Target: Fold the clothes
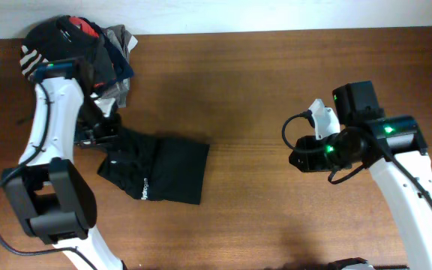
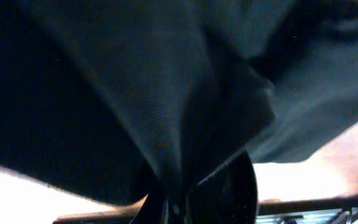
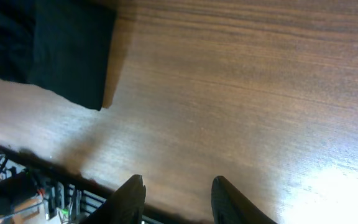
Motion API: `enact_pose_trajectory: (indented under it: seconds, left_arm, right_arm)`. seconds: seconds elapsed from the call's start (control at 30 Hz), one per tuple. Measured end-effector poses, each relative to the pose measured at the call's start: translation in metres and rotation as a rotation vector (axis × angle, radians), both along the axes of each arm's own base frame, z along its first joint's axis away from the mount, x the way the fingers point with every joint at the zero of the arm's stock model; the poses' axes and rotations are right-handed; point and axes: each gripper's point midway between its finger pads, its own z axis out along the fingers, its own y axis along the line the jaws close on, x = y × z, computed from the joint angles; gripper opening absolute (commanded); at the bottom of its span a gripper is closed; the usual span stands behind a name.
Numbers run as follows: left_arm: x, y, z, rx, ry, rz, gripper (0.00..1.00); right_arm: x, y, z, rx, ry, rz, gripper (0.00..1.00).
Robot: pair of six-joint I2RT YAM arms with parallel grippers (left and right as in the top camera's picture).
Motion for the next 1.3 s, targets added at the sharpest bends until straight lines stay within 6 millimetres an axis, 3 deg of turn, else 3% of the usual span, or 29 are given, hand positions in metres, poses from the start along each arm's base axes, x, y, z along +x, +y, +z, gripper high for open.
enact_pose_trajectory:
  seconds: [0.33, 0.63, 0.93, 1.17, 1.3]
  left_arm:
    - [-0.014, -0.053, 0.004, 0.011, 0.058, -0.164, 0.00]
    - [-0.023, -0.099, 0.003, 0.052, 0.057, -0.309, 0.00]
    - [-0.032, -0.126, 0.003, 0.066, 0.059, -0.362, 0.00]
    - [-0.036, -0.135, 0.004, 0.079, 0.062, -0.346, 0.00]
    - [-0.036, -0.136, 0.004, 0.076, 0.064, -0.333, 0.00]
  right_arm:
    - [-0.004, 0.005, -0.054, 0.029, 0.063, -0.005, 0.41]
    - [0.001, 0.017, -0.061, 0.099, 0.074, 0.006, 0.41]
    - [0.013, 0.021, -0.072, 0.112, 0.083, 0.005, 0.39]
    - [0.027, 0.033, -0.090, 0.163, 0.114, 0.006, 0.07]
    - [0.034, 0.055, -0.102, 0.206, 0.131, 0.043, 0.04]
